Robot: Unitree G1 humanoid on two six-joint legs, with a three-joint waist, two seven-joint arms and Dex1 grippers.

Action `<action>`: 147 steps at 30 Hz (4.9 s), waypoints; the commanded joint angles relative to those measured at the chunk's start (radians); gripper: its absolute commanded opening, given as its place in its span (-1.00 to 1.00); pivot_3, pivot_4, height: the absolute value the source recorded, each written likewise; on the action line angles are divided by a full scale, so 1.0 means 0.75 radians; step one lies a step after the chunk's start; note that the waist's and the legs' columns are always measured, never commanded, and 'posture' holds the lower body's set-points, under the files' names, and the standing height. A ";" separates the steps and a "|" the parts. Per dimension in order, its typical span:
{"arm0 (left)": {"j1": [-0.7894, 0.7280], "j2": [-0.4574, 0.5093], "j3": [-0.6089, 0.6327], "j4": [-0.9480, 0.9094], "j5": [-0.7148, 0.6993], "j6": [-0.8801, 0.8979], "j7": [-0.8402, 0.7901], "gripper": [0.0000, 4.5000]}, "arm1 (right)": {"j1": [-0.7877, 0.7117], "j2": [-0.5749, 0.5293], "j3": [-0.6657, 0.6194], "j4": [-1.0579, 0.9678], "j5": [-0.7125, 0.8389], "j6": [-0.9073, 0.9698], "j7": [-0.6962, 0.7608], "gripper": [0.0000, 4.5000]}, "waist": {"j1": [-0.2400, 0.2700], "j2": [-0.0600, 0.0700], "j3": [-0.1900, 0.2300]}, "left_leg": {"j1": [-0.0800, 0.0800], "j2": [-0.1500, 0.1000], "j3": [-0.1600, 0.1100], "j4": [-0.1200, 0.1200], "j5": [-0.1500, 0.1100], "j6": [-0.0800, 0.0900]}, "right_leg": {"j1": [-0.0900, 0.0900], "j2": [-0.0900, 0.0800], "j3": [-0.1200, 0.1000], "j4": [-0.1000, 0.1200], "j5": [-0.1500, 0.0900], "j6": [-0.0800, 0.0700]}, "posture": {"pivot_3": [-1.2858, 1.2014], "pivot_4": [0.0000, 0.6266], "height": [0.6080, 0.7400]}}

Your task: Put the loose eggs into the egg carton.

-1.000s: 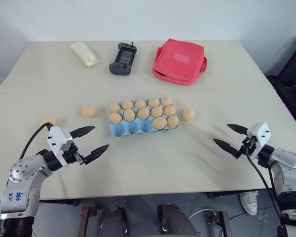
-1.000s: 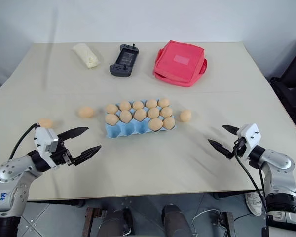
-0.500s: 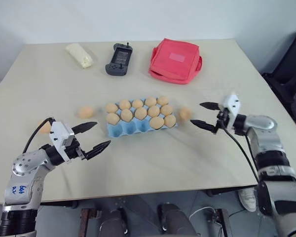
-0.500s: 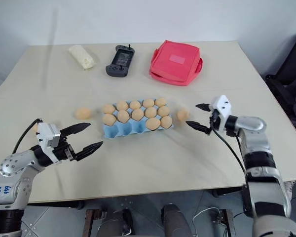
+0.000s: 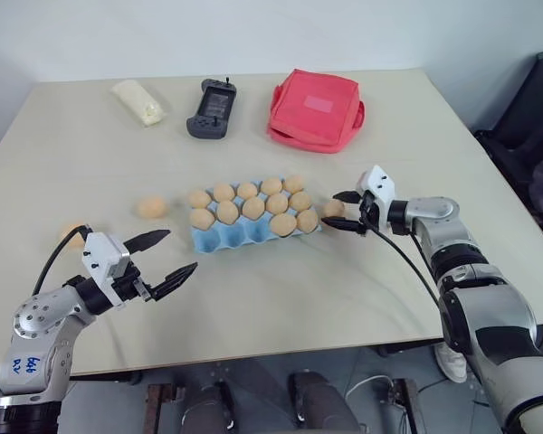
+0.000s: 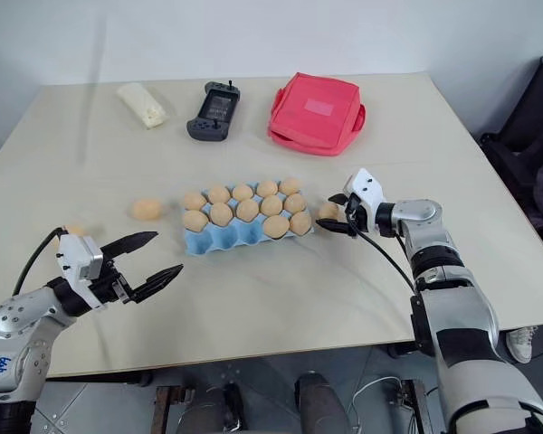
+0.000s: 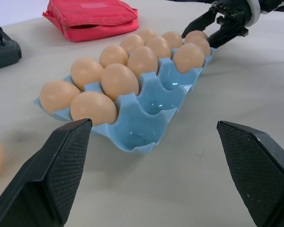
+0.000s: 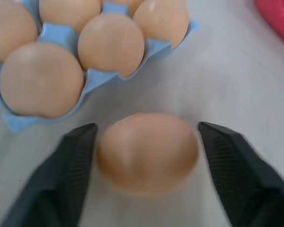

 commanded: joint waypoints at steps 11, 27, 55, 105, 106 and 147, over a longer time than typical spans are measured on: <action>0.075 0.001 0.072 -0.041 -0.026 -0.010 0.017 1.00 | 0.221 0.073 0.000 -0.921 0.285 0.439 0.221 0.13 | 0.003 0.001 0.000 | -0.001 0.004 -0.002 -0.001 -0.001 -0.002 | 0.000 -0.001 -0.001 0.000 0.000 -0.001 | 0.03 -0.52 1.00; 0.161 -0.022 0.101 -0.063 -0.032 -0.004 0.042 1.00 | 0.287 0.305 0.163 -1.050 0.223 0.530 -0.008 0.79 | 0.006 -0.001 0.000 | -0.014 0.001 0.001 -0.001 -0.001 -0.002 | -0.017 -0.002 -0.001 0.003 -0.001 -0.002 | 0.03 -0.52 1.00; 0.424 -0.202 0.457 -0.106 -0.087 0.015 0.320 1.00 | 0.903 -0.089 -0.135 -1.287 0.458 0.180 0.176 0.98 | 0.006 -0.003 -0.001 | -0.007 0.003 -0.009 -0.001 -0.010 0.000 | -0.001 -0.004 -0.001 -0.009 0.001 -0.008 | 0.03 -0.52 1.00; -0.651 -0.194 -0.174 0.578 0.129 -0.225 -0.005 0.18 | 0.956 -0.037 -0.051 -1.405 0.439 0.191 0.047 1.00 | 0.094 -0.004 -0.001 | -0.012 0.002 0.003 0.017 -0.001 0.004 | -0.007 0.005 -0.008 0.008 0.005 0.000 | 0.03 -0.52 1.00; -0.642 -0.204 -0.201 0.529 0.134 -0.195 -0.001 0.18 | 0.953 -0.036 -0.046 -1.418 0.438 0.202 0.042 1.00 | 0.098 -0.004 -0.001 | -0.012 0.002 0.003 0.018 -0.001 0.004 | -0.007 0.005 -0.009 0.008 0.005 0.000 | 0.03 -0.52 1.00; -0.548 -0.039 -0.163 0.765 0.130 -0.159 -0.264 0.99 | 1.019 -0.070 -0.039 -1.633 0.462 0.359 -0.057 1.00 | 0.114 -0.003 -0.001 | -0.011 0.004 0.001 0.015 -0.014 0.009 | -0.005 -0.002 -0.005 -0.003 0.006 -0.003 | 0.03 -0.52 1.00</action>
